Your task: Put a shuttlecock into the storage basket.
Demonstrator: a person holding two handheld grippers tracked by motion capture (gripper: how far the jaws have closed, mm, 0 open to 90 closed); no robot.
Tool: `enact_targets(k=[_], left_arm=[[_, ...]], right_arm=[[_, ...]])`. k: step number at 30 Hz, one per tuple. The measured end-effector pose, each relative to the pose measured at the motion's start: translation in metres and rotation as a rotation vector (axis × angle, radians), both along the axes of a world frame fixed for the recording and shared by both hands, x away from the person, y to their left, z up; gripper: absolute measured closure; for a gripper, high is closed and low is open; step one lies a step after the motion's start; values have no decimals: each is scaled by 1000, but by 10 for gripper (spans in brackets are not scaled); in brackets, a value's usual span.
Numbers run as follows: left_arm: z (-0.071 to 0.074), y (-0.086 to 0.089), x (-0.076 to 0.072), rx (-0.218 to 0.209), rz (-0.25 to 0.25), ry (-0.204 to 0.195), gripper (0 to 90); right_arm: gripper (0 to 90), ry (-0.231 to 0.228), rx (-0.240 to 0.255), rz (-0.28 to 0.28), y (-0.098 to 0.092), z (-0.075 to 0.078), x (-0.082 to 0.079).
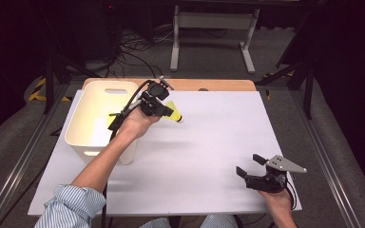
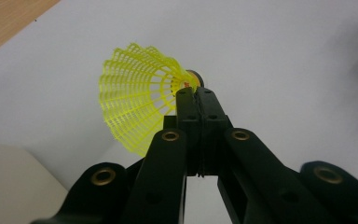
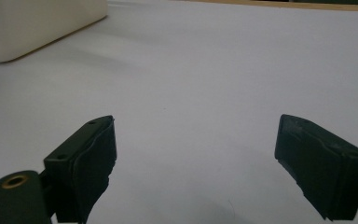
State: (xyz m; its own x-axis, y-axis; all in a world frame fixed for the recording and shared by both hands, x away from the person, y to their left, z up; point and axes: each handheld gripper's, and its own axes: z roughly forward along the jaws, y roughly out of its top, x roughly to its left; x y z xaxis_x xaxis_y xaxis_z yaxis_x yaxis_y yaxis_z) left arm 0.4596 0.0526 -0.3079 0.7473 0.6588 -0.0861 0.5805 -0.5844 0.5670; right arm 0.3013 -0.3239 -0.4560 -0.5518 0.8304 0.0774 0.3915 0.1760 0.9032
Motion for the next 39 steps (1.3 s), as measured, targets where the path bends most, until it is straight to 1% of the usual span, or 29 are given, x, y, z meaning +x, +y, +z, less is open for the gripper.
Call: enact_targets(k=[7, 17, 19, 23, 39], left_arm=[[2, 2, -3, -10, -7, -4, 900], [6, 5, -7, -12, -14, -5, 900], [8, 7, -9, -21, -13, -6, 900], [10, 12, -10, -21, -8, -9, 900], [22, 30, -20, -44, 11, -20, 900]], right_arm=[[132, -1, 2, -1, 0, 0, 0], [131, -2, 2, 0, 0, 0, 0], [132, -2, 1, 1, 0, 0, 0], [132, -2, 1, 0, 0, 0, 0], [132, -2, 1, -2, 0, 0, -1]])
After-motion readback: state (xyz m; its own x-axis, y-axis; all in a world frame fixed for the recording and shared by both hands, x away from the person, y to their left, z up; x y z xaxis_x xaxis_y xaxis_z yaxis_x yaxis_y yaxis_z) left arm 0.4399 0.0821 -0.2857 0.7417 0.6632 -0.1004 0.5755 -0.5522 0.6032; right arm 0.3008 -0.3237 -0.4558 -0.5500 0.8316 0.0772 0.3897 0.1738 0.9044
